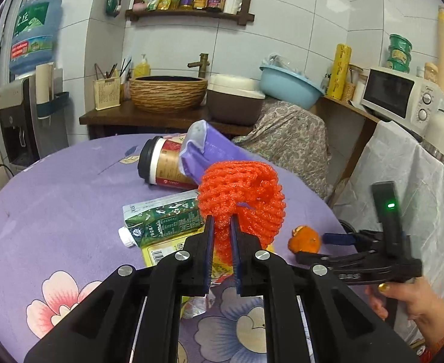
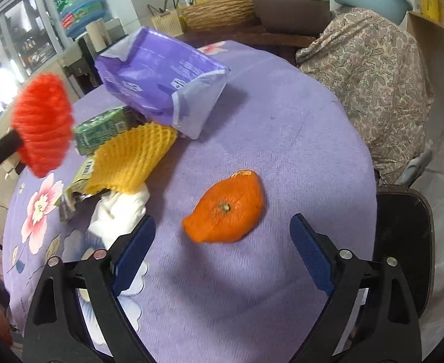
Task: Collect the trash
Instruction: 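Grasp the orange mesh sleeve with the left tool while the right tool grasps the orange peel, then carry the mesh sleeve and orange peel to the black bin and release both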
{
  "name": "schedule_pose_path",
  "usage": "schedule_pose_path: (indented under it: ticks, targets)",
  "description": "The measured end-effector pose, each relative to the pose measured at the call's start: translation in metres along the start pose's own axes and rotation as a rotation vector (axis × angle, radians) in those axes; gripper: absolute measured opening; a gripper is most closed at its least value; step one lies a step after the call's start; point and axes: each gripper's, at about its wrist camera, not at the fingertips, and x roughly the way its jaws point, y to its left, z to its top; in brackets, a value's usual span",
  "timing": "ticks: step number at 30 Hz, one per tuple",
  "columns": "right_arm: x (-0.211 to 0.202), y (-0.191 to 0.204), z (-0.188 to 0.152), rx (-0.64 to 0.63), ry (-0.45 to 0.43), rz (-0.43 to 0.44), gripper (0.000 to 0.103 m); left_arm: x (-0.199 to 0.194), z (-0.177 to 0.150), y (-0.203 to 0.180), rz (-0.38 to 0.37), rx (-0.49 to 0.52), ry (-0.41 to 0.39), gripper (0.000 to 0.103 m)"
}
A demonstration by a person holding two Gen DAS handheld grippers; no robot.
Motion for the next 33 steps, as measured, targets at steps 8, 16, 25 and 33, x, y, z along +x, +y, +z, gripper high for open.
schedule_pose_path:
  ticks: [8, 16, 25, 33]
  targets:
    - [0.011, 0.003, 0.007, -0.067, 0.015, -0.095, 0.057, -0.011, 0.004, 0.004, -0.013, -0.035, -0.030, 0.011]
    - [0.002, -0.015, 0.004, -0.105, -0.015, -0.146, 0.031, -0.016, -0.004, -0.002, -0.033, -0.035, -0.024, 0.011]
    - [-0.025, -0.025, -0.013, -0.104, -0.101, -0.126, 0.028, -0.016, -0.012, -0.031, -0.082, 0.000, -0.008, 0.011]
    - [-0.078, -0.045, -0.050, -0.069, -0.198, -0.095, 0.028, -0.006, -0.016, -0.088, -0.190, 0.050, 0.012, 0.011]
